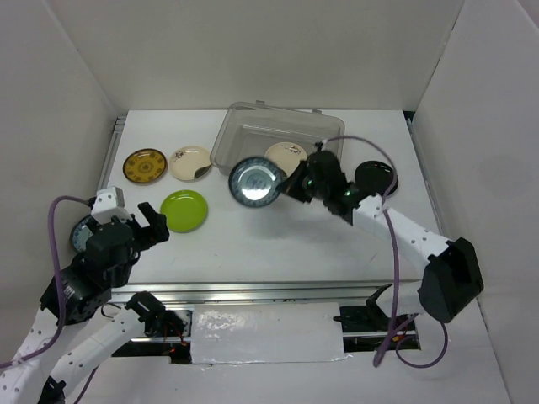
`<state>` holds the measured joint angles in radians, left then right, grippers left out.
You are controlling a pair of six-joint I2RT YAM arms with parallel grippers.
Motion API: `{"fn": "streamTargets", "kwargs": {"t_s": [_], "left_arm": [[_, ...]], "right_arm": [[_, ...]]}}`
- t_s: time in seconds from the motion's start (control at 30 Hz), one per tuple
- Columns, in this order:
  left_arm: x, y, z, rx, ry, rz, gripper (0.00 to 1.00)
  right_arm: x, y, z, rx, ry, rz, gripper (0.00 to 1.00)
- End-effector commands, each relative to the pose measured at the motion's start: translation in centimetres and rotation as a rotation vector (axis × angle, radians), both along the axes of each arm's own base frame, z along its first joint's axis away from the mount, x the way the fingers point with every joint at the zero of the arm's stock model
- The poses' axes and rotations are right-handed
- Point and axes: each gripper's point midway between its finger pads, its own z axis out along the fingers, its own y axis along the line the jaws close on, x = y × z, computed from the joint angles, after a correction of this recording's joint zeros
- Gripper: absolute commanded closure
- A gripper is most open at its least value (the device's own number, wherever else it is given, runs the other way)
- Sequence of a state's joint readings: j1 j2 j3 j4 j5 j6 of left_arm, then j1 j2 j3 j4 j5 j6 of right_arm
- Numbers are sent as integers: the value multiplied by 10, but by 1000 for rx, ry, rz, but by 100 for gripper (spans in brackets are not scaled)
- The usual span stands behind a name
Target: Place the plates into the plastic bin on the countertop
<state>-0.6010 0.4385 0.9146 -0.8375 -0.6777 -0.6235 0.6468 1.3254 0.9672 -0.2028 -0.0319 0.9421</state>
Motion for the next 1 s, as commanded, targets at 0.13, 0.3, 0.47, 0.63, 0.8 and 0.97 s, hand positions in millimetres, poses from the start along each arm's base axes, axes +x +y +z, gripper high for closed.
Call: {"fn": "streamTargets", "kwargs": {"t_s": [0.13, 0.3, 0.47, 0.63, 0.8, 0.97], "left_arm": [[13, 2, -3, 46, 117, 111, 1], [17, -11, -5, 13, 140, 69, 1], [18, -22, -10, -72, 188, 80, 1], [29, -33, -31, -165, 274, 126, 1], [55, -39, -61, -243, 364, 155, 1], [63, -23, -107, -355, 452, 265, 1]], "right_arm": [[155, -84, 47, -203, -36, -113, 100], [213, -102, -8, -256, 138, -101, 100], [235, -111, -42, -238, 190, -91, 100], [228, -103, -56, -207, 210, -43, 58], [210, -89, -9, -232, 97, -12, 0], [180, -107, 61, -375, -5, -129, 0]]}}
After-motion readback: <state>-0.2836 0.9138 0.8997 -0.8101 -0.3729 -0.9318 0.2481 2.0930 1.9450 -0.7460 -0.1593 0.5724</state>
